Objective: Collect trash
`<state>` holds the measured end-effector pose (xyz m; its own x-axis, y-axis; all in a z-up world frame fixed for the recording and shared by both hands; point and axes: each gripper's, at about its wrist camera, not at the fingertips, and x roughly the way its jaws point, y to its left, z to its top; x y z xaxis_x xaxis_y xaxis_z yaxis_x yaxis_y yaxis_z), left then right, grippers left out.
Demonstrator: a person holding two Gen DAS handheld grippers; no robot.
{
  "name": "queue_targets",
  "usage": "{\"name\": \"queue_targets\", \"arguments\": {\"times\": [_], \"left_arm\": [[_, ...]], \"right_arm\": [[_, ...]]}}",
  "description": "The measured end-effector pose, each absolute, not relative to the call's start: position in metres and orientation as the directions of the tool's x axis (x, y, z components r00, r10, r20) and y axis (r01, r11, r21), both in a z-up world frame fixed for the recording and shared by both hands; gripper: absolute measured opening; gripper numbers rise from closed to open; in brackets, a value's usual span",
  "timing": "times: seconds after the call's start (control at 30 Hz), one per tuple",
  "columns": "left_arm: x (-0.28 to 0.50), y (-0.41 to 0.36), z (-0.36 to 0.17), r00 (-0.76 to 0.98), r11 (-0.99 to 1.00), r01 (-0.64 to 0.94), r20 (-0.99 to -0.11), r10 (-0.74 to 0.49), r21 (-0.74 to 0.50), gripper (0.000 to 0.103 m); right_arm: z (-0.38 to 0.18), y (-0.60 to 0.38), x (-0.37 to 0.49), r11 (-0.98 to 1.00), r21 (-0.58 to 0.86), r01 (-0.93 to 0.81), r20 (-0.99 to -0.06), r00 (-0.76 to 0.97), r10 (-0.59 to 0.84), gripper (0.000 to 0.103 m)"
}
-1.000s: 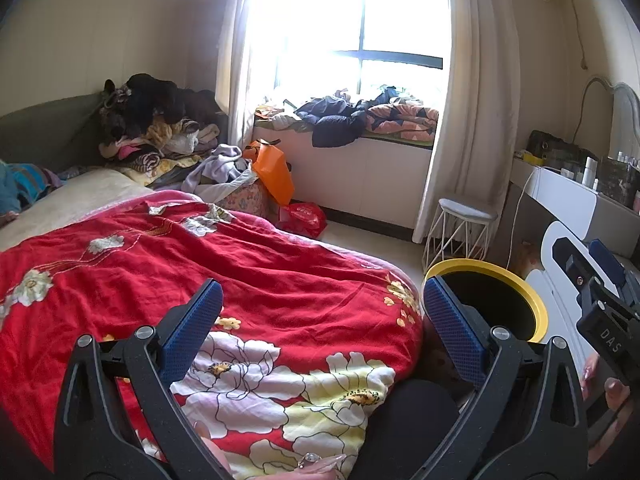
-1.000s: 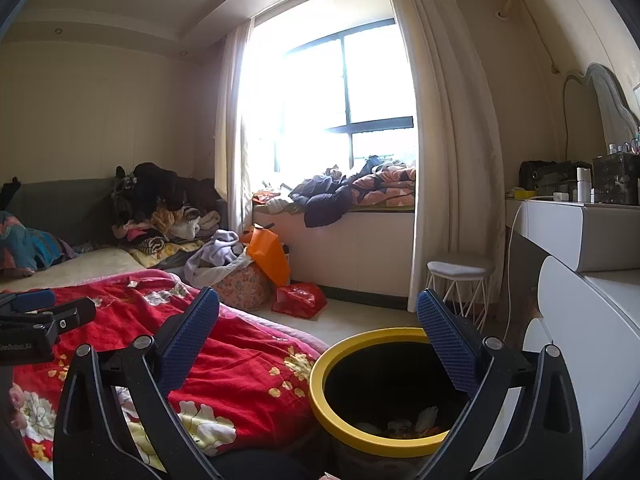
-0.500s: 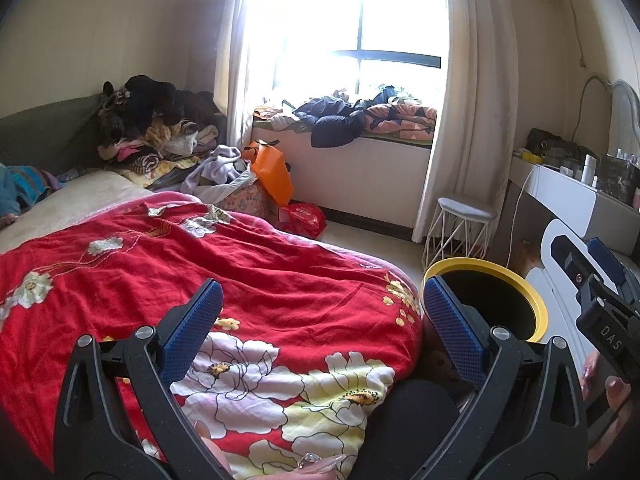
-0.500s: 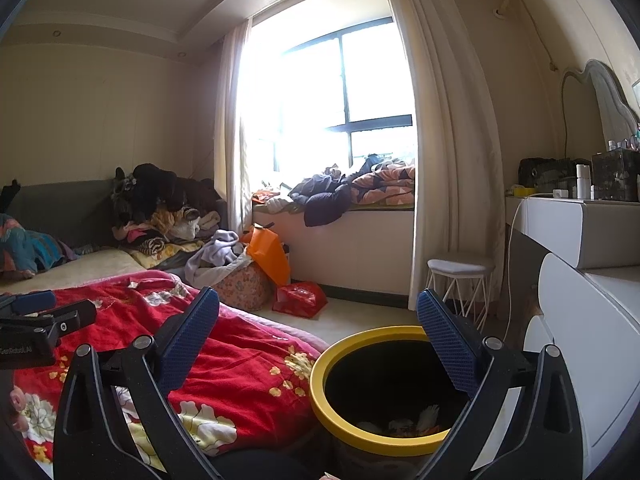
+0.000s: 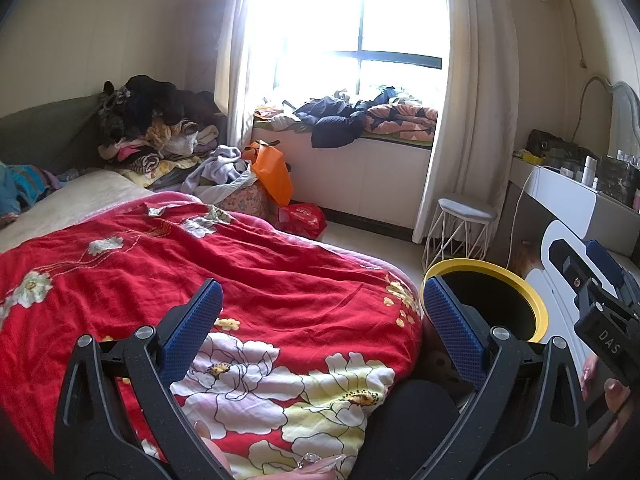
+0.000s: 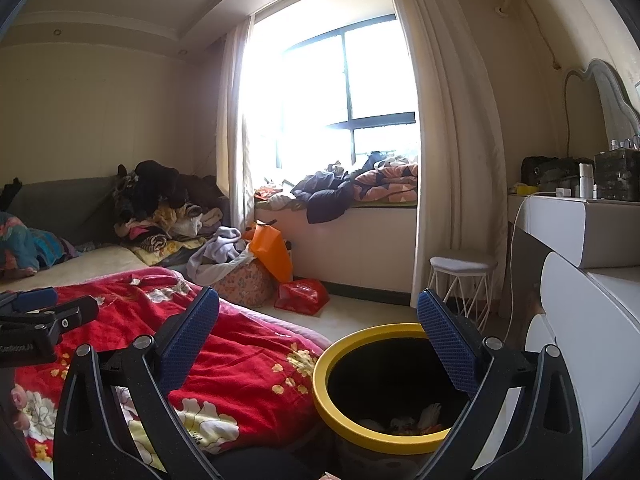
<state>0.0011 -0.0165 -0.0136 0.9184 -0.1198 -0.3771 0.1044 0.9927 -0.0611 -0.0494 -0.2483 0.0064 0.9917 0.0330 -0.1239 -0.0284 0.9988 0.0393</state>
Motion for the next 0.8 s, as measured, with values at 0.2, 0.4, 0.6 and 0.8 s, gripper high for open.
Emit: {"name": "queue_targets", "arguments": {"times": [0.2,0.4,0.6,0.8], "left_arm": [[0.0009,-0.0169,-0.0142,0.919,0.993,0.104,-0.377,-0.118,-0.059,0.093],[0.0024,-0.0172,-0.0109,0.919,0.993,0.104,-0.376,-0.118,-0.058,0.093],[0.0025,-0.0172,-0.0116,0.918,0.993,0.103,-0.378,-0.119,-0.060,0.093],[0.0063,-0.0174,-0.0108,0.911,0.995,0.082,-0.401,-0.096,-0.052,0.093]], "right_arm": [[0.0060,-0.2495,-0.0490,0.999,0.041,-0.027,-0.123,0.992,0.032,0.097],[0.0062,-0.2498,-0.0488,0.999,0.041,-0.026,-0.123,0.992,0.031,0.097],[0.0075,-0.2491,-0.0482,0.999,0.043,-0.022,-0.120,0.992,0.027,0.097],[0.0075,-0.2489,-0.0486,0.999,0.050,-0.022,-0.118,0.993,0.028,0.097]]}}
